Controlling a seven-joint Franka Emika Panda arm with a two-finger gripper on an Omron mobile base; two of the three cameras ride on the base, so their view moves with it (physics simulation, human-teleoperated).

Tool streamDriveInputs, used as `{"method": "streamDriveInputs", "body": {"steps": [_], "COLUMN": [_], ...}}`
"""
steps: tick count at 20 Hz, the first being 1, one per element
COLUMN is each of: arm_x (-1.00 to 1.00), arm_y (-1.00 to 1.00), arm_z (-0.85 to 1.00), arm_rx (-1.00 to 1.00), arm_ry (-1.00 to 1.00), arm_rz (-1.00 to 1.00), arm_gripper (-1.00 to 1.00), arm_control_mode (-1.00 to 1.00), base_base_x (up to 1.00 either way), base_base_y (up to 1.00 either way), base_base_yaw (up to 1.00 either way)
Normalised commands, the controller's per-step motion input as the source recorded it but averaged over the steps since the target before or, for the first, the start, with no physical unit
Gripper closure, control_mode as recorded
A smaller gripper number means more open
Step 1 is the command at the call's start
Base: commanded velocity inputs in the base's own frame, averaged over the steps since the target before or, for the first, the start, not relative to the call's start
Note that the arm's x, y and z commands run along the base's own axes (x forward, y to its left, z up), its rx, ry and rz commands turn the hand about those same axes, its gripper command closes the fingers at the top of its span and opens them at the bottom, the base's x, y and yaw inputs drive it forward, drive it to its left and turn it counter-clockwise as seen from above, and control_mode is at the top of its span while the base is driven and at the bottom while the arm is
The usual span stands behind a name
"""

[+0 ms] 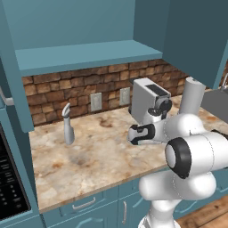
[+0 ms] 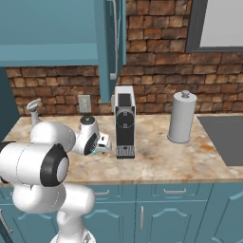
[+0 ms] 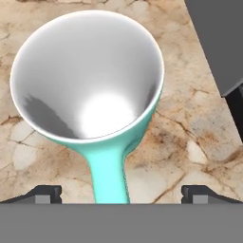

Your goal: Move the mug from next to the sink to the open cabinet. Then, move the bowl with the pear to the fridge to clear the area for faucet cleaning.

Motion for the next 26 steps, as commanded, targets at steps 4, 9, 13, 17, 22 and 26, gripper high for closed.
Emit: {"method": "streamDriveInputs", "body": {"steps": [4, 9, 13, 17, 22, 26], "arm_x": [0.00, 0.00, 0.00, -0.08, -0.49, -0.68], "arm_y": [0.17, 0.01, 0.00, 0.01, 0.08, 0.10], "arm_z": [0.00, 0.00, 0.00, 0.19, 0.91, 1.00], "arm_rx": [-0.02, 0.00, 0.00, 0.00, 0.00, 0.00], "arm_ry": [0.00, 0.00, 0.00, 0.00, -0.06, -0.05], "arm_rz": [0.00, 0.00, 0.00, 0.00, 0.00, 0.00], "arm_gripper": [1.00, 1.00, 1.00, 1.00, 1.00, 1.00], "arm_control_mode": [-1.00, -1.00, -1.00, -1.00, -1.00, -1.00], "base_base_x": [0.00, 0.00, 0.00, 0.00, 0.00, 0.00], "base_base_y": [0.00, 0.00, 0.00, 0.00, 0.00, 0.00], "base_base_yaw": [0.00, 0.00, 0.00, 0.00, 0.00, 0.00]}}
